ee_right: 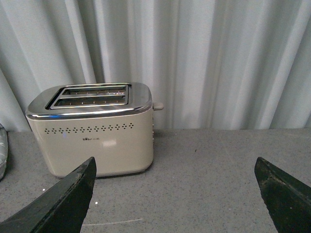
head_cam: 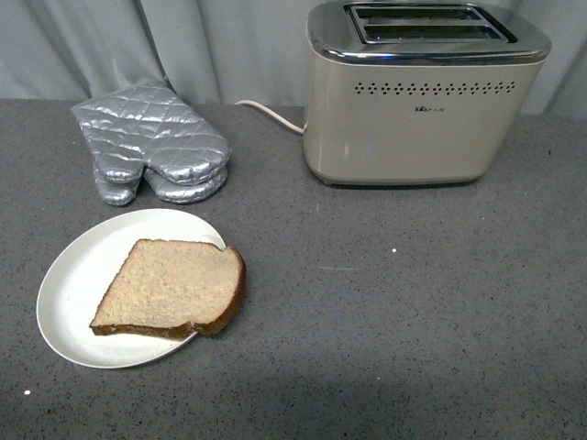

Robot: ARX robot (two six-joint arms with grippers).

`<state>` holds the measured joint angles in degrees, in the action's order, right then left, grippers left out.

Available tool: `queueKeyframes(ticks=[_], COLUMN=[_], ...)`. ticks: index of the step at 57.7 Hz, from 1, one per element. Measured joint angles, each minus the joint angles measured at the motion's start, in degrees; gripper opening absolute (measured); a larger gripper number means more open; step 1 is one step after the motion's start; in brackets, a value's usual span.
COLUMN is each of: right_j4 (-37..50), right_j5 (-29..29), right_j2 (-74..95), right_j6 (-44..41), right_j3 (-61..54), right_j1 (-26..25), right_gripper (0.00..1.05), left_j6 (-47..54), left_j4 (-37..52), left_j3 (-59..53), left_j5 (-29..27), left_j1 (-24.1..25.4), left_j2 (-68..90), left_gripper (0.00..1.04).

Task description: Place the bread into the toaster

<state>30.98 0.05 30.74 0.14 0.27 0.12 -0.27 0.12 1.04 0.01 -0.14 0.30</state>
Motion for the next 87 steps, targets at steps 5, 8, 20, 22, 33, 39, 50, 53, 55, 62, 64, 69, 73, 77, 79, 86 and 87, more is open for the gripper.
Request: queueKeyframes(ticks=[5,8,20,22,33,39,50,53,55,62,64,69,73,77,79,86,87], right_j4=[0.00,0.00,0.00,0.00,0.00,0.00,0.00,0.00,0.00,0.00,0.00,0.00,0.00,0.00,0.00,0.00,0.00], right_j5=[0.00,0.02,0.00,0.00,0.00,0.00,0.00,0.00,0.00,0.00,0.00,0.00,0.00,0.02,0.00,0.02,0.00], right_j2=[0.00,0.00,0.00,0.00,0.00,0.00,0.00,0.00,0.00,0.00,0.00,-0.02,-0.02,0.07,0.04,0.00,0.00], right_j6=[-0.02,-0.02,0.00,-0.02,0.00,-0.02,0.00,0.00,0.00,0.00,0.00,0.00,0.00,-0.02,-0.02,0.00,0.00], right_j3=[0.00,0.00,0.00,0.00,0.00,0.00,0.00,0.00,0.00,0.00,0.00,0.00,0.00,0.00,0.00,0.00,0.00], right_j1=[0.00,0.00,0.00,0.00,0.00,0.00,0.00,0.00,0.00,0.00,0.00,0.00,0.00,0.00,0.00,0.00,0.00], right_gripper=[0.95,0.95,0.95,0.95,0.95,0.95,0.95,0.95,0.95,0.95,0.95,0.95,0.95,0.95,0.95,0.95,0.95], left_j6=[0.00,0.00,0.00,0.00,0.00,0.00,0.00,0.00,0.00,-1.29,-3.58,-9.88,-12.24,-13.53,-13.49,-11.67,-10.86], left_j4=[0.00,0.00,0.00,0.00,0.00,0.00,0.00,0.00,0.00,-2.01,-5.57,-8.07,-4.26,0.52,3.28,9.01,9.88], left_j3=[0.00,0.00,0.00,0.00,0.00,0.00,0.00,0.00,0.00,0.57,1.92,4.50,5.57,7.19,8.52,11.78,12.41], left_j5=[0.00,0.00,0.00,0.00,0.00,0.00,0.00,0.00,0.00,-2.62,-5.90,-10.51,-9.20,-7.37,-6.03,-3.30,-2.93], left_j1=[0.00,0.00,0.00,0.00,0.00,0.00,0.00,0.00,0.00,-0.70,-1.49,-2.51,-2.80,-3.21,-3.48,-3.56,-3.56], left_j2=[-0.02,0.00,-0.02,-0.02,-0.02,-0.02,-0.02,-0.02,-0.02,0.96,2.91,13.66,21.29,29.35,35.04,49.40,52.22], left_gripper=[0.98,0.98,0.98,0.98,0.98,0.98,0.98,0.98,0.98,0.98,0.98,0.98,0.98,0.98,0.98,0.98,0.98])
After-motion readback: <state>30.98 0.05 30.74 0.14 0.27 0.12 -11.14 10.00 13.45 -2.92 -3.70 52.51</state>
